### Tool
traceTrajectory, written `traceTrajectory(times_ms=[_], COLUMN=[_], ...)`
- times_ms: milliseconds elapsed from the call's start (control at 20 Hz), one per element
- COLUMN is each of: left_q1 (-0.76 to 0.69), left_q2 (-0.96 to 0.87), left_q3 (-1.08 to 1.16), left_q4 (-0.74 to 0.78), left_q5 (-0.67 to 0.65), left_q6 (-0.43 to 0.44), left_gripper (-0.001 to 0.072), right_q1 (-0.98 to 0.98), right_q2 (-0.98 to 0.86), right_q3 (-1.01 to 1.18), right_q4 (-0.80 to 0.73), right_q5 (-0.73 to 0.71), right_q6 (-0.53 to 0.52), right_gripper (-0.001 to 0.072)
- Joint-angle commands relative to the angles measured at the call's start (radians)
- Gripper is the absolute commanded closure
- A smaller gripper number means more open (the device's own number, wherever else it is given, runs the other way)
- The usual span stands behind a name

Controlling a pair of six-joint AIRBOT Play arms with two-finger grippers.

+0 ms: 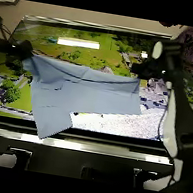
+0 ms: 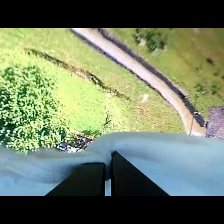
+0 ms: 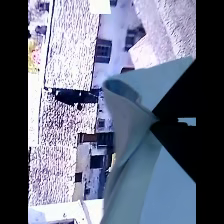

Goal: Fold the clothes and pants, and hang the long-sleeved shirts on hangers.

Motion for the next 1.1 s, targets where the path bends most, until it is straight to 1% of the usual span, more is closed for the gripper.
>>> traceTrajectory(times_ms=[0,50,100,150,200,250,300,350,450,550,600,700,750,850,1050], left_q1=[-0.016,-0.014,-0.011,-0.006,0.003,0.017,0.034,0.056,0.104,0.146,0.164,0.191,0.199,0.2,0.191], left_q2=[-0.221,-0.238,-0.245,-0.243,-0.236,-0.227,-0.211,-0.182,-0.114,-0.052,-0.031,-0.006,-0.002,-0.003,-0.003], left_q3=[0.003,0.003,0.005,0.01,0.02,0.034,0.047,0.053,0.053,0.051,0.05,0.05,0.05,0.05,0.05], left_q4=[-0.084,-0.095,-0.097,-0.096,-0.096,-0.096,-0.095,-0.092,-0.063,0.007,0.035,0.063,0.062,0.063,0.062], left_q5=[0.087,0.103,0.107,0.102,0.077,0.038,0.0,-0.037,-0.113,-0.205,-0.249,-0.306,-0.318,-0.325,-0.306], left_q6=[0.011,0.011,0.011,0.012,0.011,0.011,0.012,0.014,0.085,0.143,0.161,0.185,0.188,0.187,0.187], left_gripper=[0.0686,0.068,0.0631,0.0534,0.0352,0.0229,0.0211,0.0212,0.0212,0.0212,0.0212,0.0212,0.0212,0.0212,0.0212], right_q1=[-0.022,-0.042,-0.068,-0.094,-0.132,-0.169,-0.211,-0.261,-0.36,-0.475,-0.518,-0.591,-0.615,-0.636,-0.637], right_q2=[-0.223,-0.249,-0.26,-0.26,-0.255,-0.249,-0.237,-0.222,-0.201,-0.192,-0.192,-0.19,-0.19,-0.19,-0.19], right_q3=[0.001,0.001,0.001,0.002,0.009,0.016,0.019,0.019,0.015,-0.019,-0.045,-0.131,-0.179,-0.268,-0.406], right_q4=[0.131,0.2,0.265,0.31,0.364,0.413,0.463,0.518,0.616,0.762,0.774,0.785,0.782,0.774,0.779], right_q5=[-0.093,-0.098,-0.114,-0.121,-0.117,-0.1,-0.071,-0.025,0.084,0.129,0.159,0.171,0.172,0.163,0.113], right_q6=[0.006,0.006,0.002,0.002,-0.019,-0.058,-0.122,-0.217,-0.391,-0.446,-0.482,-0.505,-0.525,-0.568,-0.634], right_gripper=[0.0672,0.0669,0.0647,0.0613,0.056,0.0412,0.0351,0.0353,0.0354,0.0353,0.0353,0.0351,0.035,0.0296,0.0297])
